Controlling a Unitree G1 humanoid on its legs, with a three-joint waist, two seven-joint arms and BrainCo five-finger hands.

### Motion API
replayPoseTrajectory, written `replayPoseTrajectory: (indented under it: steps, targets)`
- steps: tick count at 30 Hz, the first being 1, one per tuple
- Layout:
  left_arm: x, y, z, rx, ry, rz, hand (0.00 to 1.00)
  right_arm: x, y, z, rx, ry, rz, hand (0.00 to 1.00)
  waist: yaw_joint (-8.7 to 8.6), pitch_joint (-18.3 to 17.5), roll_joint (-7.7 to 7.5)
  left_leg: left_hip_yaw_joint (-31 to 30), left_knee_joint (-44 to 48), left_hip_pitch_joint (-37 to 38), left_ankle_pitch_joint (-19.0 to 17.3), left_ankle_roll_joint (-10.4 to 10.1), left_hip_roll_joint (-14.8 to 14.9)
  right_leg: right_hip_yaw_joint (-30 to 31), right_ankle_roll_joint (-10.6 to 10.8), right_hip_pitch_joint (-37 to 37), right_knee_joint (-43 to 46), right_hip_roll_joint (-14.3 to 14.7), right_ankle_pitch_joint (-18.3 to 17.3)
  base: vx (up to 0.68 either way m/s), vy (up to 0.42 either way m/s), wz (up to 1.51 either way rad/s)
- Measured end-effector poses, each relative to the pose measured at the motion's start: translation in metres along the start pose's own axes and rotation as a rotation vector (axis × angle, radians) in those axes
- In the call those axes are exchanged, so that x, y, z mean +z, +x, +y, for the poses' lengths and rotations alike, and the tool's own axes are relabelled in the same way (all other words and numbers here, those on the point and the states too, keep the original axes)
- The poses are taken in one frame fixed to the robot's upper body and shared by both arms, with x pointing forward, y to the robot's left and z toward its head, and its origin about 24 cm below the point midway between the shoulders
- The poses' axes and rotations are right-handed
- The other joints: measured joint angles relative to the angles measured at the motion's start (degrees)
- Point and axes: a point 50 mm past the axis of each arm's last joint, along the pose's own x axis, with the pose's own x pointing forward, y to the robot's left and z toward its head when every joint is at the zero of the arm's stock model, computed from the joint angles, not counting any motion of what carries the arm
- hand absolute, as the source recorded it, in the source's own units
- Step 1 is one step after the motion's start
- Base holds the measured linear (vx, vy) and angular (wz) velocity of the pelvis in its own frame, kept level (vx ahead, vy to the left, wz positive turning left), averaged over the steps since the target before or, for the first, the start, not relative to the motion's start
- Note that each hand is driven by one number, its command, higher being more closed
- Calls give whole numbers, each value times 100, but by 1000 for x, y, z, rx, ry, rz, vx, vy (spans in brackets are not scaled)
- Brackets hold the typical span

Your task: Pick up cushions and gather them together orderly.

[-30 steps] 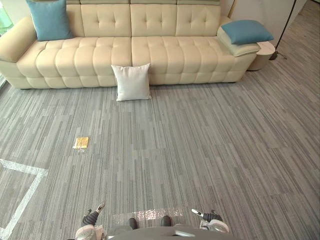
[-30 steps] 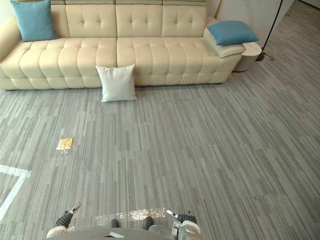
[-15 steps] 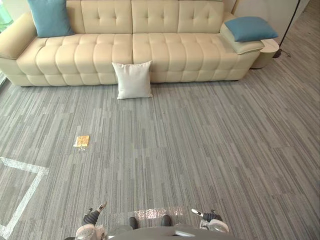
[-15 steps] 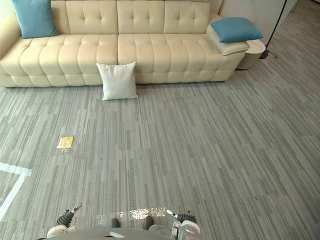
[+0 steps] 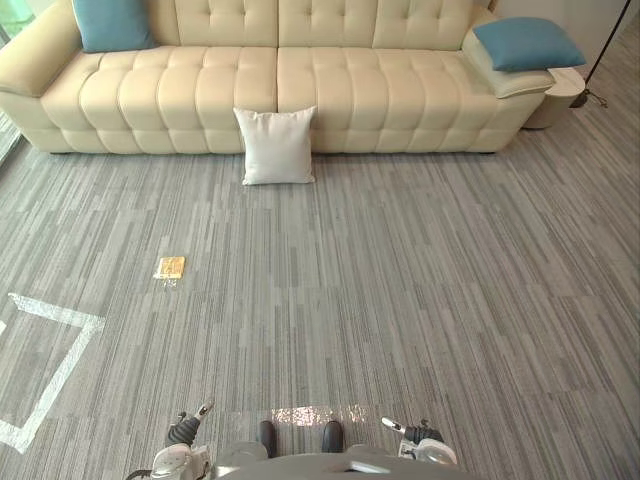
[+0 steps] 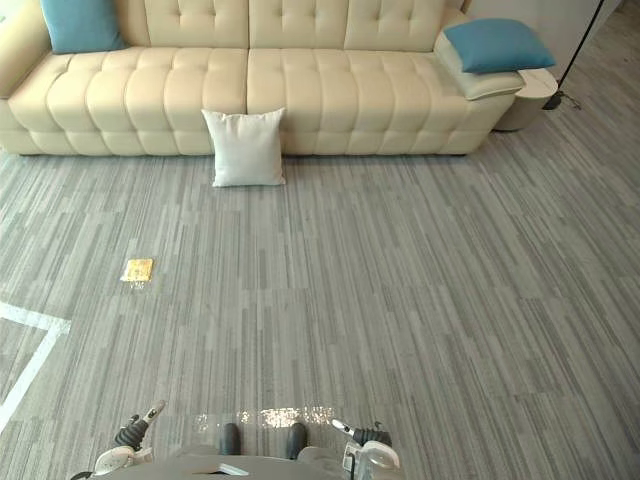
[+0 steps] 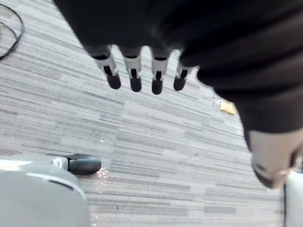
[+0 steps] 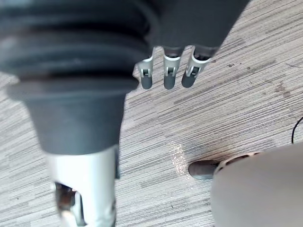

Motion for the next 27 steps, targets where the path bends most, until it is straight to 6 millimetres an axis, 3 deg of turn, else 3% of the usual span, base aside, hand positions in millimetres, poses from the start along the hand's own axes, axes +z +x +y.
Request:
replayPoseTrajectory:
  steps: [4,5,7,8,10,12,14,16,18,20,22,24,26,27]
  targets:
    - [2,0,-1,-4,-3,-5,0,7,0,1,4,8,-32,0,50,99,50,373,991,-261,-759,97,183,62,251,-552,1387,-144,-565,83,68,-39]
    - [3,0,-2,-11,8,-8,0,13,-1,3,11,10,-57,0,71,142,87,453,1227,-221,-948,133,239,-55,311,-832,2215,-232,-707,65,91,-39]
    - [6,1,-4,-21,20,-17,0,19,-2,5,28,1,-87,0,34,166,105,447,1444,-198,-1148,157,290,-223,268,-1172,3081,-336,-729,132,110,-11]
    - [12,2,-6,-27,23,-33,0,21,-3,8,41,4,-102,0,20,214,111,428,1574,-106,-1289,222,274,-282,135,-1536,3897,-477,-756,269,112,2]
    - [18,3,-6,-29,24,-51,0,24,-3,11,51,6,-110,0,20,264,30,401,1610,124,-1457,200,268,-325,76,-1807,4676,-578,-1031,281,70,6]
    - [21,3,-15,-64,31,-62,0,27,-2,13,57,16,-114,0,1,268,11,350,1355,488,-1483,161,282,-577,95,-2082,4585,-607,-1400,310,18,12]
    - [25,3,-26,-91,23,-69,0,33,-1,13,58,26,-125,0,-19,298,57,332,1083,674,-1472,127,300,-796,59,-2339,4078,-556,-1426,370,-18,7]
    - [30,2,-40,-126,22,-82,0,43,0,14,61,30,-148,0,-69,368,152,310,768,886,-1473,42,369,-866,-59,-2636,3021,-303,-1065,413,-49,13]
    - [36,1,-50,-158,47,-100,0,50,0,16,68,40,-164,0,-254,495,157,13,449,1243,-1459,-132,388,-683,-95,-2669,1574,-110,-215,678,-190,69]
    - [40,1,-53,-166,49,-110,0,50,1,14,61,53,-163,0,-310,505,98,-275,370,1511,-1537,-283,420,-490,-447,-2617,1560,-122,658,629,-269,76]
    - [44,0,-65,-194,34,-116,0,62,3,8,47,80,-198,0,-274,627,327,-349,543,1601,-1230,-709,648,-660,-656,-2794,2591,-136,-27,490,-270,35]
    - [40,-1,-67,-193,15,-100,0,62,3,6,41,87,-196,0,-279,636,399,-406,975,1536,-1008,-735,787,-776,-738,-2657,2877,-103,-444,493,-274,24]
    - [40,-2,-70,-201,-5,-99,0,55,2,6,42,81,-177,0,-381,640,415,-622,2805,844,-435,-747,1064,-1009,-777,-2118,2816,-79,-869,575,-293,51]
    - [42,-3,-72,-206,-57,-103,0,53,0,7,46,70,-183,0,-350,642,442,-622,3963,412,-334,-826,1254,-1037,-811,-1770,2668,31,-1005,485,-221,26]
